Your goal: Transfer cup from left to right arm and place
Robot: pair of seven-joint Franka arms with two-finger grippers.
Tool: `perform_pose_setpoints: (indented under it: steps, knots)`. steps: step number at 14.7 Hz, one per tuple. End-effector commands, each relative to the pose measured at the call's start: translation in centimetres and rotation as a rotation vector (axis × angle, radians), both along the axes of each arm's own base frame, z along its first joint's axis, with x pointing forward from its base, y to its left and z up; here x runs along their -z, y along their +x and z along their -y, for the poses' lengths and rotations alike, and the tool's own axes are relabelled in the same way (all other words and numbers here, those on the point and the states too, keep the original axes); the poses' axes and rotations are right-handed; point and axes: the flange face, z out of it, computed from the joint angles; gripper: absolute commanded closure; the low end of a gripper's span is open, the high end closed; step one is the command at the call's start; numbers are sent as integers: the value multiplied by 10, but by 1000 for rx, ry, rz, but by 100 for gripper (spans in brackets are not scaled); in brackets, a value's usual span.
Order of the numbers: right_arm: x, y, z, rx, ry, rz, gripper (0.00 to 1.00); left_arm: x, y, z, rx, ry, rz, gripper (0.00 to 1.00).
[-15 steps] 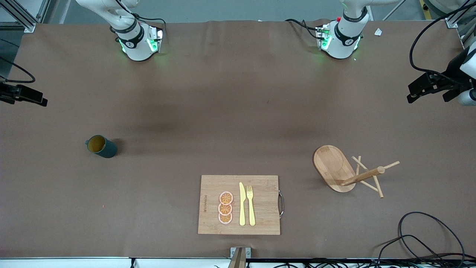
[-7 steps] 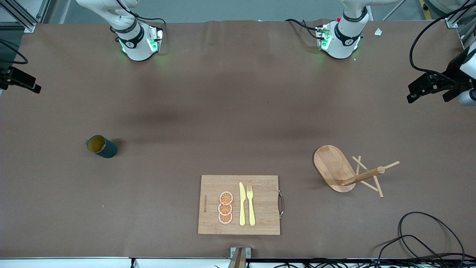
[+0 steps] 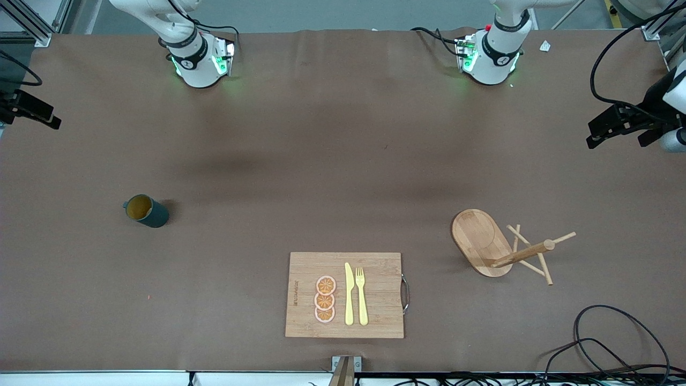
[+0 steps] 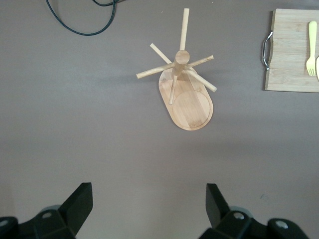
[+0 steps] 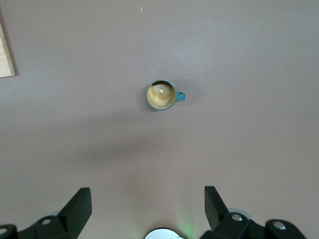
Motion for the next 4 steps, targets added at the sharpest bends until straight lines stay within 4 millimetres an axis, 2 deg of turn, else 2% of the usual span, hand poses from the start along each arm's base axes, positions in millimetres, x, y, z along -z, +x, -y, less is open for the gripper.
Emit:
perform_pose_setpoints:
  steps: [1, 4]
  knots:
    - [-5, -14, -3, 8, 20, 16, 0, -3, 1, -2, 13, 9, 8, 0]
    - [-10, -19, -1, 12, 23, 14, 0, -3, 1, -3, 10, 7, 10, 0]
